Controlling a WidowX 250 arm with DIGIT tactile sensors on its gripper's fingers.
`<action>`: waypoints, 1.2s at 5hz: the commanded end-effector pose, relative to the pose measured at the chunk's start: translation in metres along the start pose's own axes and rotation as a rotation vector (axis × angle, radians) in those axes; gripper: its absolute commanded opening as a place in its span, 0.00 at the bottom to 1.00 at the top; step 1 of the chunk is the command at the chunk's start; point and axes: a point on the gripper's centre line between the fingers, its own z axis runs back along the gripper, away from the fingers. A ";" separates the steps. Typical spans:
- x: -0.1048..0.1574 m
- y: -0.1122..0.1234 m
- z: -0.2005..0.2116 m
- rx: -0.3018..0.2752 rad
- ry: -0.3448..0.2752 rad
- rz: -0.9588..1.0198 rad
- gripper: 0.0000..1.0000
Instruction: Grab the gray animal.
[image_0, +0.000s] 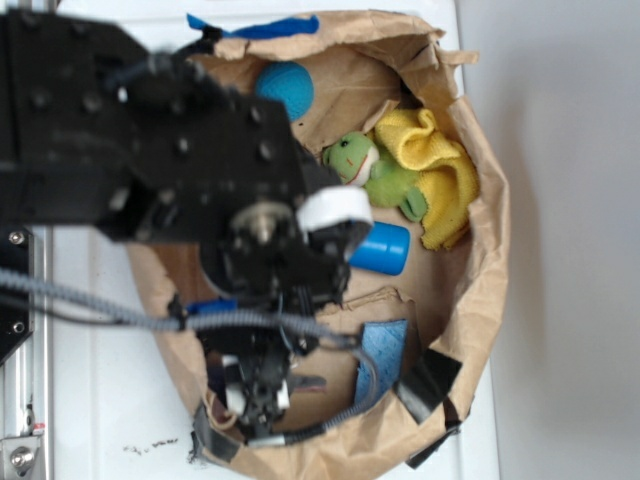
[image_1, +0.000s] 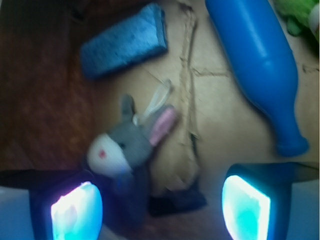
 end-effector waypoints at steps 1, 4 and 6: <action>0.007 -0.004 0.001 0.012 -0.079 0.075 1.00; 0.021 0.034 -0.008 0.064 -0.079 0.218 1.00; 0.003 -0.002 -0.020 -0.075 -0.043 0.132 1.00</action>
